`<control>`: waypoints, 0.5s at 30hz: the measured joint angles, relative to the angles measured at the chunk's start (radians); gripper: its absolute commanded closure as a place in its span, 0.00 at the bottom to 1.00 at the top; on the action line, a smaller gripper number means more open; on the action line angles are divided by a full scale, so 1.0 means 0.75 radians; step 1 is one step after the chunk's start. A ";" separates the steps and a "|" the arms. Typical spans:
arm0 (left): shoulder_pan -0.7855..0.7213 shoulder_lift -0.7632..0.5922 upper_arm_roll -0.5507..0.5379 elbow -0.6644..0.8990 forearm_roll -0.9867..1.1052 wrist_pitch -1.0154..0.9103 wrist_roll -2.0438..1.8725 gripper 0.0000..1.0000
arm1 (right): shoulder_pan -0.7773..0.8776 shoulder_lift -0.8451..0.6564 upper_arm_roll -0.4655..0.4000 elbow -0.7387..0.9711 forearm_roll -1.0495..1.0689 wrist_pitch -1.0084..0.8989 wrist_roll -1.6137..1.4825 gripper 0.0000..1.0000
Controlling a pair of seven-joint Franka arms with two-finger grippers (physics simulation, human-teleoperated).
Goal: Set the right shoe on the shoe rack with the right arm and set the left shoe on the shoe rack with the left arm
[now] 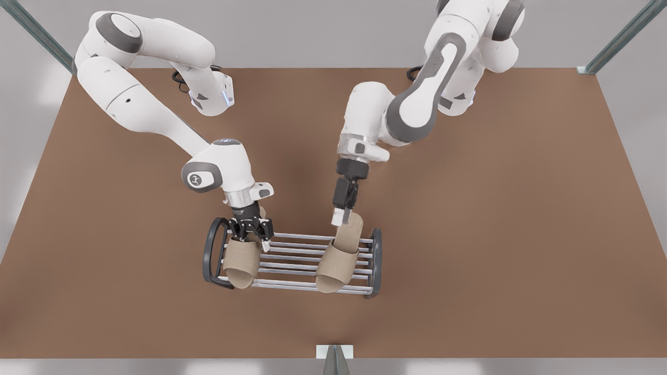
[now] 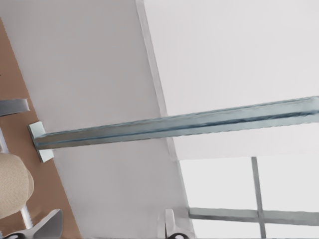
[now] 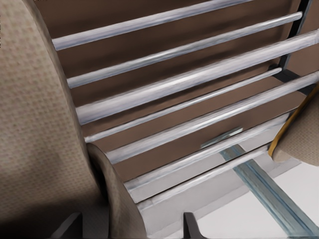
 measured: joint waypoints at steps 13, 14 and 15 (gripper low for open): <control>0.299 -0.020 -0.059 0.359 -1.291 -1.403 0.985 0.00 | 0.009 -0.011 0.041 0.030 0.031 -0.021 0.090 0.00; 0.298 -0.020 -0.059 0.359 -1.297 -1.433 1.037 0.00 | 0.007 -0.012 0.042 0.030 0.032 -0.022 0.094 0.00; 0.298 -0.020 -0.059 0.359 -1.301 -1.458 1.085 0.00 | 0.006 -0.013 0.042 0.030 0.033 -0.023 0.097 0.00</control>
